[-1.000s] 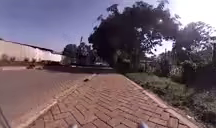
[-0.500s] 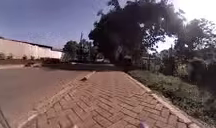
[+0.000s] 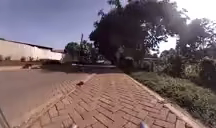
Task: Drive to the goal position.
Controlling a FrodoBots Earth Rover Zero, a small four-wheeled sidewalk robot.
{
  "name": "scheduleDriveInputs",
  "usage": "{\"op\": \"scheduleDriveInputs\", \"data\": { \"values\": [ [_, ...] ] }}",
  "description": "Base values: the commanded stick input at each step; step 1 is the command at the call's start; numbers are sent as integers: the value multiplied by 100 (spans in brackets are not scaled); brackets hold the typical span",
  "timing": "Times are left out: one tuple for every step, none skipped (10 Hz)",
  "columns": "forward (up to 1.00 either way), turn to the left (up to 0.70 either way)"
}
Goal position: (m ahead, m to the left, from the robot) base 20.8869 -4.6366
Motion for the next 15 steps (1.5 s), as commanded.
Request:
{"op": "scheduleDriveInputs", "data": {
  "values": [
    [100,0],
    [100,0],
    [100,0],
    [100,0],
    [100,0],
    [100,0],
    [100,0],
    [100,0],
    [100,0],
    [100,0],
    [100,0],
    [100,0],
    [100,0],
    [100,0],
    [100,0]
  ]
}}
